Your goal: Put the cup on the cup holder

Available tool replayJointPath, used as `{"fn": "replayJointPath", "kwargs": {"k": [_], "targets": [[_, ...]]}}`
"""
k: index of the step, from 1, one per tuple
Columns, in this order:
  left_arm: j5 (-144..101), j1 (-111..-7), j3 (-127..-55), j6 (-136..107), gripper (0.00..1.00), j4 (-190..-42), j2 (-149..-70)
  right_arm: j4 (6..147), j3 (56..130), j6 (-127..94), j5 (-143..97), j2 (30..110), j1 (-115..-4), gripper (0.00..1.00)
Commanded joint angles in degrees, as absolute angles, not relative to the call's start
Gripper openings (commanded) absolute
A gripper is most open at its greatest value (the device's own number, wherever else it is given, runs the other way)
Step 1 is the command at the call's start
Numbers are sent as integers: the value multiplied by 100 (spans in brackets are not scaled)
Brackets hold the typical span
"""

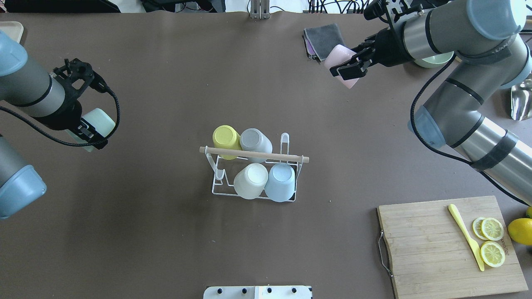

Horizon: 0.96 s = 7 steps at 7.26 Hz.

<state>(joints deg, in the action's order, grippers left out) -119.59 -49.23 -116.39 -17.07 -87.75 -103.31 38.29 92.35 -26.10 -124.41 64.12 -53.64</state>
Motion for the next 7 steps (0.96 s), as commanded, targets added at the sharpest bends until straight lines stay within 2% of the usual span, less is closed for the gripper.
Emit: {"fn": "replayJointPath", "kwargs": {"k": [1, 4, 7], "targets": [[-11945, -4756, -11742, -2783, 29, -11229, -9872, 2003, 9185, -3399, -12376, 6854, -5265, 0], [-10046, -3924, -11725, -2909, 29, -14123, -9809, 1495, 9097, -4093, -11343, 6611, -4706, 0], [-7952, -2580, -11655, -2857, 28, -15903, -9388, 519, 8789, -4340, -10513, 6505, -4140, 0]]}}
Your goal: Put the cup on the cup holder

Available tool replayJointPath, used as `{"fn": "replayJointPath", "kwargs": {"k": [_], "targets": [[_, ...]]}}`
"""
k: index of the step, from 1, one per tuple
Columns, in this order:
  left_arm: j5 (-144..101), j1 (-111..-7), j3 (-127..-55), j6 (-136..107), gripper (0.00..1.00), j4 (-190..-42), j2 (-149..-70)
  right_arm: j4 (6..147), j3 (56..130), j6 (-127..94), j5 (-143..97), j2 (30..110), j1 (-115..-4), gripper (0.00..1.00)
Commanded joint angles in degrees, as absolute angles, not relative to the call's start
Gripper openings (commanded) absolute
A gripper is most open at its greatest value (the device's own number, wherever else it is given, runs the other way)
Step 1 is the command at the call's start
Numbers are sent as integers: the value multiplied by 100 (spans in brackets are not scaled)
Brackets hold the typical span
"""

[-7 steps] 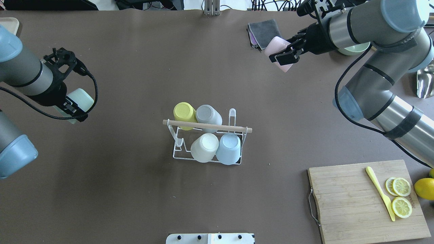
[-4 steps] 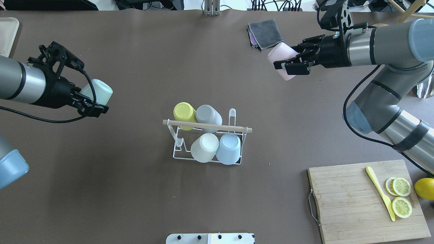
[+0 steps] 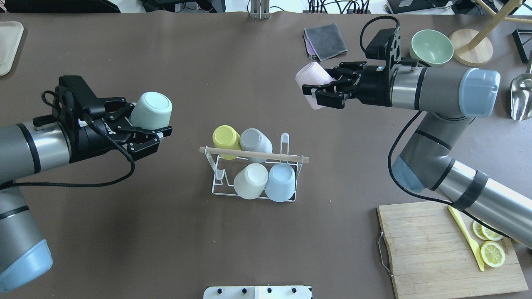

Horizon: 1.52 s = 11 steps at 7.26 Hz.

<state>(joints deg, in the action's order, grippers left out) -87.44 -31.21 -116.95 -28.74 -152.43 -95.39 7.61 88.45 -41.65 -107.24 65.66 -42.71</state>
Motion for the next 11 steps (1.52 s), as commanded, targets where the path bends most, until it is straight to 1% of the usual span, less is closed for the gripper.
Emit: {"fn": "replayJointPath", "kwargs": {"k": [1, 2, 3, 4, 5, 7, 8, 10, 11], "targets": [[-6840, -1810, -11515, -2813, 28, -16335, -9387, -151, 8719, -4481, -9955, 6469, -3844, 0], [-6020, -1158, -11435, -2752, 29, -16548, -9404, -550, 8606, -4561, -9680, 6425, -3641, 0], [-5464, -803, -11374, -2612, 29, -16567, -9448, -754, 8544, -4727, -9694, 6416, -3630, 0], [-4910, -452, -11312, -2610, 31, -16628, -9553, -1121, 8334, -4728, -9720, 6355, -3621, 0], [-4495, -335, -11146, -2610, 31, -16638, -9719, -1543, 8028, -4676, -9756, 6285, -3604, 0], [-4010, -316, -10743, -2619, 31, -16838, -10149, -1897, 7613, -4615, -10166, 6170, -3542, 0], [-3964, -316, -10679, -2619, 30, -16866, -10282, -1933, 7611, -4562, -10221, 6170, -3542, 0], [-3719, -316, -10277, -2628, 30, -16997, -10650, -1934, 7489, -4535, -10431, 6109, -3516, 0], [-3718, -316, -10240, -2637, 30, -17033, -10670, -1934, 7419, -4535, -10572, 6047, -3516, 0]]}}
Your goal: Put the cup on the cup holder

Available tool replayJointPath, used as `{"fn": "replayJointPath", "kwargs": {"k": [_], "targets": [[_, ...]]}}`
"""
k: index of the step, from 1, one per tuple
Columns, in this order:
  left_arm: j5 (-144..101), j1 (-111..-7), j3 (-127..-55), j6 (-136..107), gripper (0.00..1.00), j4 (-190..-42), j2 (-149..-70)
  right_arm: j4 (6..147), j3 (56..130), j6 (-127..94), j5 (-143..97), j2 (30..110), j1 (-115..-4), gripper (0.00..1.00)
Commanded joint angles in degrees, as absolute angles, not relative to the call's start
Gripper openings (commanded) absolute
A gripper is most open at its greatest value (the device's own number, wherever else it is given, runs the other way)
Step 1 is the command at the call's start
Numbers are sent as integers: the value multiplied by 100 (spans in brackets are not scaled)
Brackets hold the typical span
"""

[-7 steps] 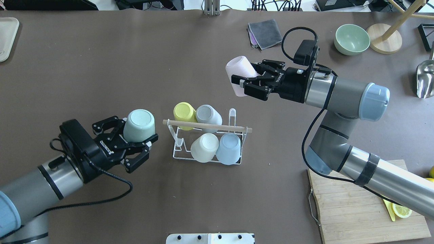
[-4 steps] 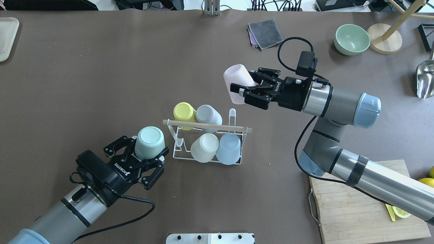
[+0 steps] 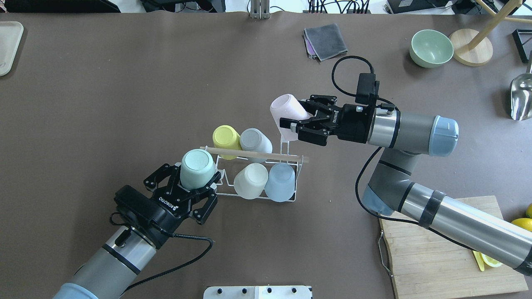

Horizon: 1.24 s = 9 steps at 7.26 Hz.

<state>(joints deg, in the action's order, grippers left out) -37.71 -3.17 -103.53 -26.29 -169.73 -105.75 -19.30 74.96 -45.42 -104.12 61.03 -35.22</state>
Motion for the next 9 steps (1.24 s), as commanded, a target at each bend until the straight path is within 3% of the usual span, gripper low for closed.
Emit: {"fn": "replayJointPath", "kwargs": {"k": [1, 9], "targets": [[-3726, -316, -10117, -2637, 30, -17068, -10722, -1934, 7374, -4535, -10817, 6029, -3516, 0], [-3744, -562, -9554, -2672, 30, -17367, -11162, -1925, 7357, -4614, -10969, 5924, -3788, 0]]}}
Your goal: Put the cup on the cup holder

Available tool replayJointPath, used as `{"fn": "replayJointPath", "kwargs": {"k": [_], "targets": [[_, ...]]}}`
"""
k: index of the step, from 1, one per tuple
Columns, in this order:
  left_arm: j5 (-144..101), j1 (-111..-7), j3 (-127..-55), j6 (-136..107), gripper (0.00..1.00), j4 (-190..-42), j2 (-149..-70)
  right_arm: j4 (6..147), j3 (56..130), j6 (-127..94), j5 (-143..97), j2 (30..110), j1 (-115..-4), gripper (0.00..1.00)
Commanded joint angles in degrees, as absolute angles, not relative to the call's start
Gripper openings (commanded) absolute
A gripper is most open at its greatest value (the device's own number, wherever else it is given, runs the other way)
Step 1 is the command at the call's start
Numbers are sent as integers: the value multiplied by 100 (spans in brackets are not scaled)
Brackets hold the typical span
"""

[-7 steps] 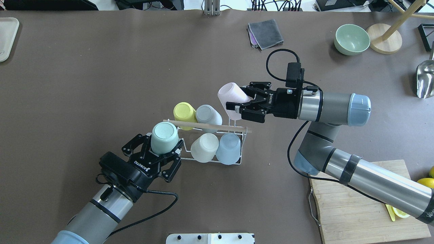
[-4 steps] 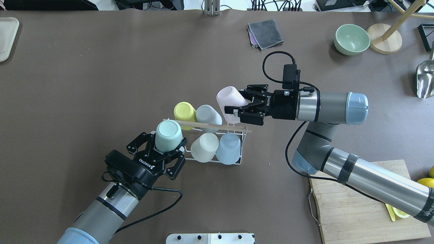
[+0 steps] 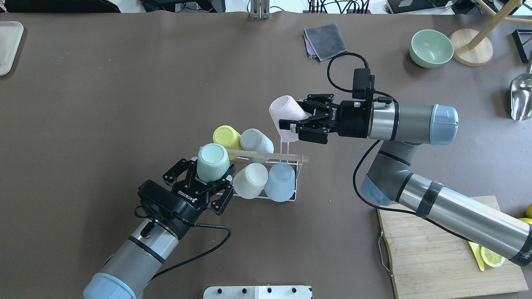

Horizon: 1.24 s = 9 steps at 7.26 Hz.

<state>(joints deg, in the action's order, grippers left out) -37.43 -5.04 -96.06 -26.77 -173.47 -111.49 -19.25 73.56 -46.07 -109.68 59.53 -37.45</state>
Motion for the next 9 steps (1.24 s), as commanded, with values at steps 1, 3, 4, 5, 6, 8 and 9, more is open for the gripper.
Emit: {"fn": "replayJointPath", "kwargs": {"k": [1, 3, 4, 5, 6, 8, 9], "targets": [[-3735, -571, -9510, -2672, 30, -17385, -11162, -1925, 7322, -4614, -10960, 5915, -3779, 0], [-3735, -597, -9266, -2681, 30, -17646, -11206, -1925, 7208, -4606, -10934, 5819, -3779, 0], [-3753, -659, -9229, -2681, 30, -17683, -11241, -1934, 6998, -4562, -10925, 5714, -3744, 0], [-3762, -668, -9194, -2681, 30, -17684, -11267, -1942, 6953, -4553, -10916, 5713, -3701, 0], [-3770, -668, -9167, -2681, 30, -17684, -11285, -1942, 6943, -4544, -10916, 5722, -3648, 0], [-3771, -633, -9123, -2681, 30, -17710, -11294, -1942, 6943, -4544, -10916, 5722, -3578, 0], [-3771, -607, -9106, -2681, 31, -17823, -11294, -1968, 6943, -4544, -10916, 5756, -3525, 0]]}}
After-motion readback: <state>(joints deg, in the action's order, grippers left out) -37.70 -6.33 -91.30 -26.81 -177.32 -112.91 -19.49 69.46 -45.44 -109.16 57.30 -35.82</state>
